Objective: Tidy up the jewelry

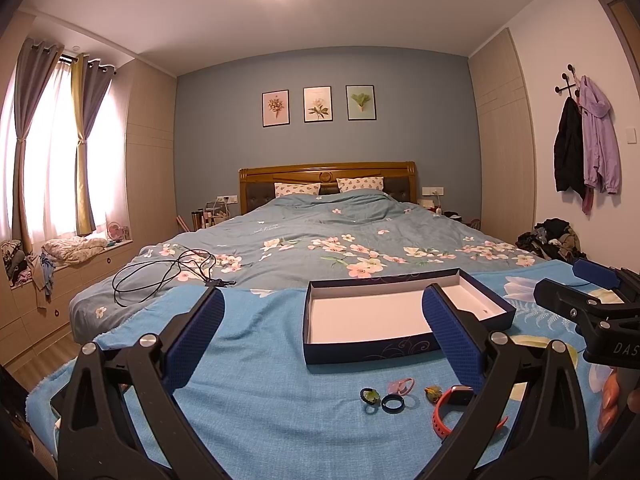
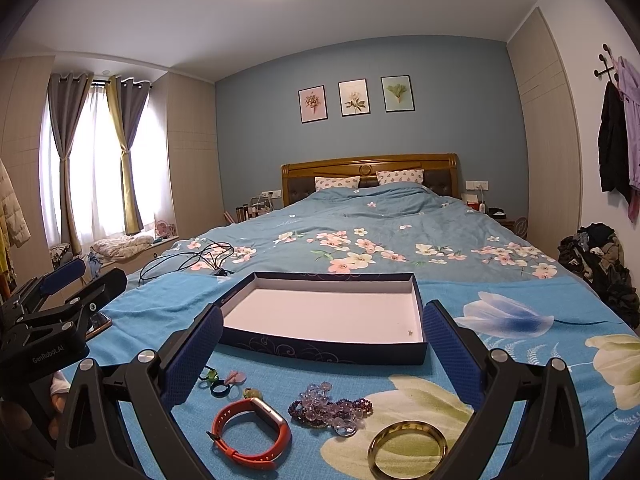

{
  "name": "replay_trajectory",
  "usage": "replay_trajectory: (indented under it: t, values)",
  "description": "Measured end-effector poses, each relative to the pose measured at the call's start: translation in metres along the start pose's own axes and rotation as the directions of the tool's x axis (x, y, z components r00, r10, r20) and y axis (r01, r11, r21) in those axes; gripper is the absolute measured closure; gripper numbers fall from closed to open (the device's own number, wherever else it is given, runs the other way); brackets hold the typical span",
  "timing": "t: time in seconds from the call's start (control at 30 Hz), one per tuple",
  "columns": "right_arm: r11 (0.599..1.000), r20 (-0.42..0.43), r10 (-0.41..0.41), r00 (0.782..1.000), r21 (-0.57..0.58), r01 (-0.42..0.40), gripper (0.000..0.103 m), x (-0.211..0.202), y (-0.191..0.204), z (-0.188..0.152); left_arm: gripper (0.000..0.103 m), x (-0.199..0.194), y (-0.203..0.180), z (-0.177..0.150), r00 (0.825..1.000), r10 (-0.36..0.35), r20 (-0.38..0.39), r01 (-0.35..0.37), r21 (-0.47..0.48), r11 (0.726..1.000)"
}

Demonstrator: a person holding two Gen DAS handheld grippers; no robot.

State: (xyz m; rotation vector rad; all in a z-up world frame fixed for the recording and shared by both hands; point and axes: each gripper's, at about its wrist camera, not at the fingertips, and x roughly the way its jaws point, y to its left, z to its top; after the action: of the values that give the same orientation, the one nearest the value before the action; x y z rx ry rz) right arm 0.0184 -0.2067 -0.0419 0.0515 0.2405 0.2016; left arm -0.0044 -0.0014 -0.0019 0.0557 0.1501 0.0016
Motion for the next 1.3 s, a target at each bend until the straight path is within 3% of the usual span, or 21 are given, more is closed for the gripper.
replay_trajectory:
  t: [1.3]
  values:
    - [1.000, -0.014, 0.003, 1.000, 0.014, -0.003, 0.007, 0.0006, -0.0041, -0.0001, 0.006, 0.0058, -0.0039, -0.0028, 1.000, -0.015, -0.020, 0.015, 0.005, 1.000]
